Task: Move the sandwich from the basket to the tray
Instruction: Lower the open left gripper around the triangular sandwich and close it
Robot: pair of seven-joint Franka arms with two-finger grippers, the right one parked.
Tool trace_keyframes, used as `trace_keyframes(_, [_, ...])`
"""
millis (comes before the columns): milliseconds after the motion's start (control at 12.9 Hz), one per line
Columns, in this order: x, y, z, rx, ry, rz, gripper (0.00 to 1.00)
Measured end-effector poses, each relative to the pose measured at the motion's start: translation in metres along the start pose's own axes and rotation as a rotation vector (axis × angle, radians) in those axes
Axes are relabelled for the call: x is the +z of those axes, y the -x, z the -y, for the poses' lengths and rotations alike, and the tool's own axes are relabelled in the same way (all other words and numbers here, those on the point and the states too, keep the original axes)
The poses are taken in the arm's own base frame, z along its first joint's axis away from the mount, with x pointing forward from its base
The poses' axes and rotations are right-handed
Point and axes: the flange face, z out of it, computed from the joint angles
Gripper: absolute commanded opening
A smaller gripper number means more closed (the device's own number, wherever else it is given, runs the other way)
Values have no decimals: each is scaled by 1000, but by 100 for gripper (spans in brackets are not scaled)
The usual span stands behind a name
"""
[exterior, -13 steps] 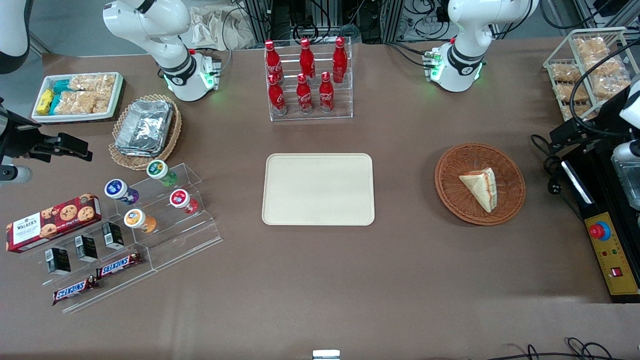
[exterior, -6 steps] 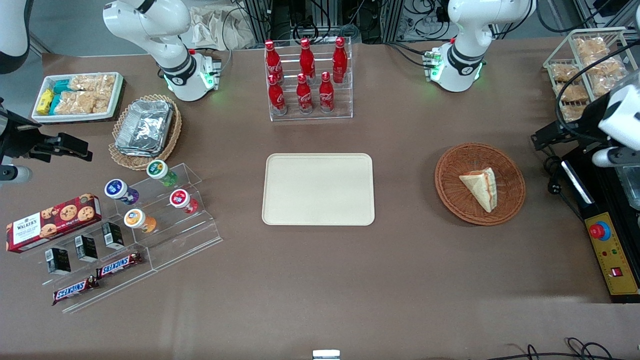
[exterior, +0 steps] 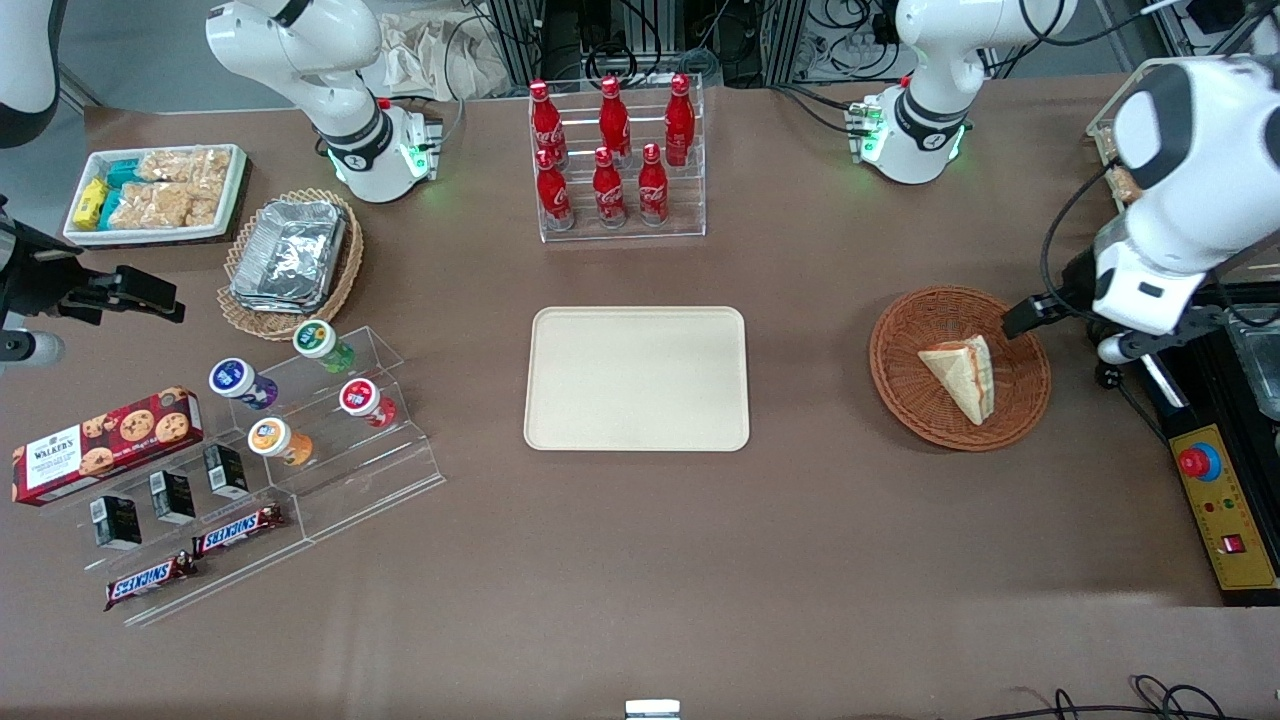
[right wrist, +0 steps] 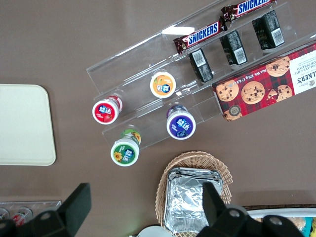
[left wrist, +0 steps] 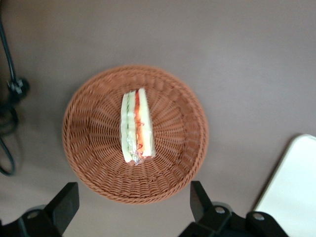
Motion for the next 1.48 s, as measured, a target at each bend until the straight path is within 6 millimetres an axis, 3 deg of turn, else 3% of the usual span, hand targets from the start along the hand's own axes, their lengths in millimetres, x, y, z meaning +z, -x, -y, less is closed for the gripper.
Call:
trace_keyframes(388, [61, 7, 22, -216, 20, -44, 100])
trace_keyframes(777, [135, 18, 31, -269, 36, -78, 100])
trace_keyframes(1010, [168, 23, 33, -274, 45, -97, 100])
trace_keyframes(1087, [177, 24, 33, -275, 50, -105, 94])
trace_keyframes(1243, [193, 24, 32, -279, 52, -106, 0])
trace_keyframes(1476, [195, 26, 24, -295, 59, -109, 0])
